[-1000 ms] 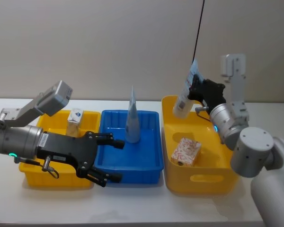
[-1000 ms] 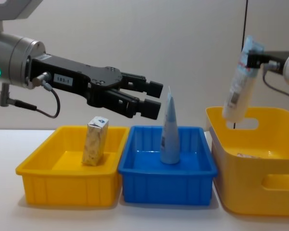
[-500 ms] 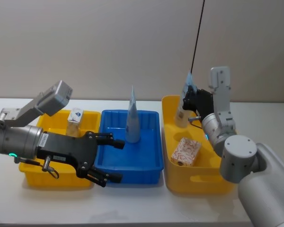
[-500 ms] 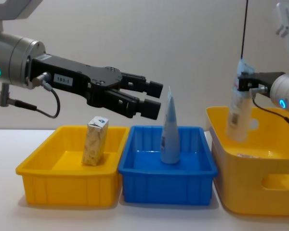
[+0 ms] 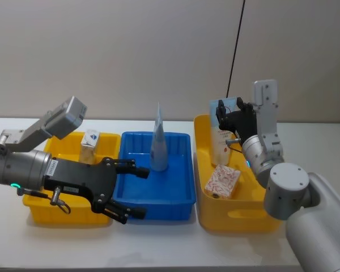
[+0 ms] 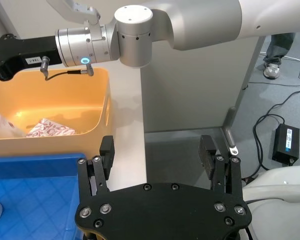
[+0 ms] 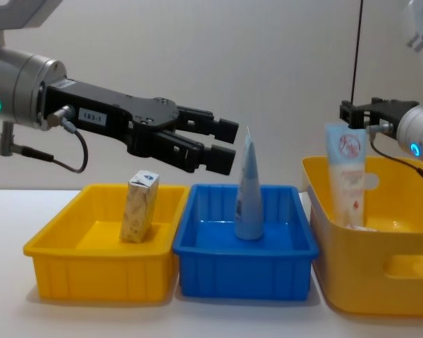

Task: Bimanual collaborative sorting of washing and personal care products

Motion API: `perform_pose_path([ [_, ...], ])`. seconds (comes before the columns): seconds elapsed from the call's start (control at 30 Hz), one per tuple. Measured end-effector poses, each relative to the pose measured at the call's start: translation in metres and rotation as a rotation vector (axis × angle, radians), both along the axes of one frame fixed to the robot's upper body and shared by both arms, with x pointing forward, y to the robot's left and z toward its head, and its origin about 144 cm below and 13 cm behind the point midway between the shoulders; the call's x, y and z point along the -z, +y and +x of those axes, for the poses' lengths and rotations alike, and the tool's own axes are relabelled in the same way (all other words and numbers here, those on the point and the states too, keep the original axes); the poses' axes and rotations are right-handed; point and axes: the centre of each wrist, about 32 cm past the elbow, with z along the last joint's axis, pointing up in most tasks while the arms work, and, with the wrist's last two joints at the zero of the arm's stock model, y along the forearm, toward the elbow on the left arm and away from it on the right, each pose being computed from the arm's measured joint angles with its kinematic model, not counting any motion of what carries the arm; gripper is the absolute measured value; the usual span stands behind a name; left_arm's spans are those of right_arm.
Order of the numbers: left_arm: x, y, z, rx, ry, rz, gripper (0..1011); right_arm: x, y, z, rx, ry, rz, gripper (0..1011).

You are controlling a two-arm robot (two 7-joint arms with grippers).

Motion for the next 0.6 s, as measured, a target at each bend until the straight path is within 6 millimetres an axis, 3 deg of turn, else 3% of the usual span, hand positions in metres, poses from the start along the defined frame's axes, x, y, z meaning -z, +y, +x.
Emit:
perform_pose_path([
  [0.33, 0.0, 0.0, 0.0, 0.0, 0.0, 0.0, 1001, -0.013, -0.004, -0.008, -0.074, -0.014, 0.03, 802],
  [0.6, 0.0, 0.0, 0.0, 0.0, 0.0, 0.0, 1001, -0.025, -0.012, -0.02, -0.177, -0.023, 0.045, 999],
])
